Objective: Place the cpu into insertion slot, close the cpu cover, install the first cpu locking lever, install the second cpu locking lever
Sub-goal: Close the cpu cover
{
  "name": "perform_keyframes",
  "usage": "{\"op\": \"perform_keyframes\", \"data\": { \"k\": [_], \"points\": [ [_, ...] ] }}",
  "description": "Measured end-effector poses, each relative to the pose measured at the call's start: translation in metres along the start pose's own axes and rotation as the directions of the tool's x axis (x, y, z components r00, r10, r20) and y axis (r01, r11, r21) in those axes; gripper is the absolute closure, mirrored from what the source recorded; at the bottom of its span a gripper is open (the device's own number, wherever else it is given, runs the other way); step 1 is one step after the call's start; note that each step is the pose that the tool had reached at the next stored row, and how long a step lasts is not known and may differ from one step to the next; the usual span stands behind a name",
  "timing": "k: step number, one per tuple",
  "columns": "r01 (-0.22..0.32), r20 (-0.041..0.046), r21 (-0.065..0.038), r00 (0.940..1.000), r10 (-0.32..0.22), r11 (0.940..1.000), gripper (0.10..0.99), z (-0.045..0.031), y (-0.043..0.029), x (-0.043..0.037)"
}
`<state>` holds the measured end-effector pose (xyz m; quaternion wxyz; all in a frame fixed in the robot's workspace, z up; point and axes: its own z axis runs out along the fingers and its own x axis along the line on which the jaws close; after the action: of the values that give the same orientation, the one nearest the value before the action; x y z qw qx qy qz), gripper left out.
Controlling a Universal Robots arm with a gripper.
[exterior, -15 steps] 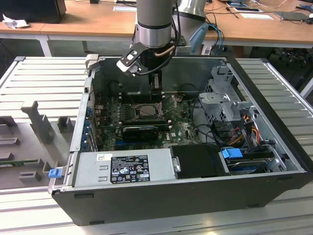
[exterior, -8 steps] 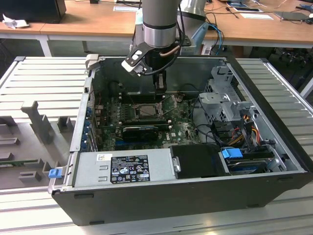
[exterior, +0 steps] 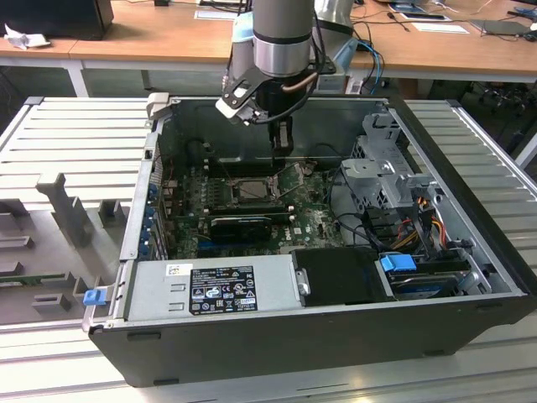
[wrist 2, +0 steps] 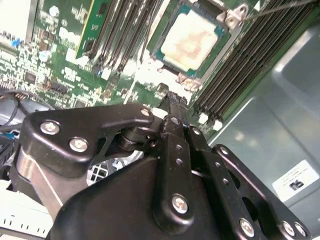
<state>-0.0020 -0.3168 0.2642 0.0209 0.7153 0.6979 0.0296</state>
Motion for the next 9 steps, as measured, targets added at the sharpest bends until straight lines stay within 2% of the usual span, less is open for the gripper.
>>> {"op": "perform_keyframes", "data": {
  "k": [3, 7, 9],
  "points": [
    [0.0, 0.0001, 0.0, 1.0, 0.0, 1.0, 0.98, 0.0002, 0.0032, 0.0],
    [0.0, -0.0002, 0.0, 1.0, 0.0, 1.0, 0.98, 0.0019, 0.0147, 0.0004],
    [0.0, 0.0003, 0.0, 1.0, 0.0, 1.0, 0.98, 0.0025, 0.0166, 0.0003]
  ]
}}
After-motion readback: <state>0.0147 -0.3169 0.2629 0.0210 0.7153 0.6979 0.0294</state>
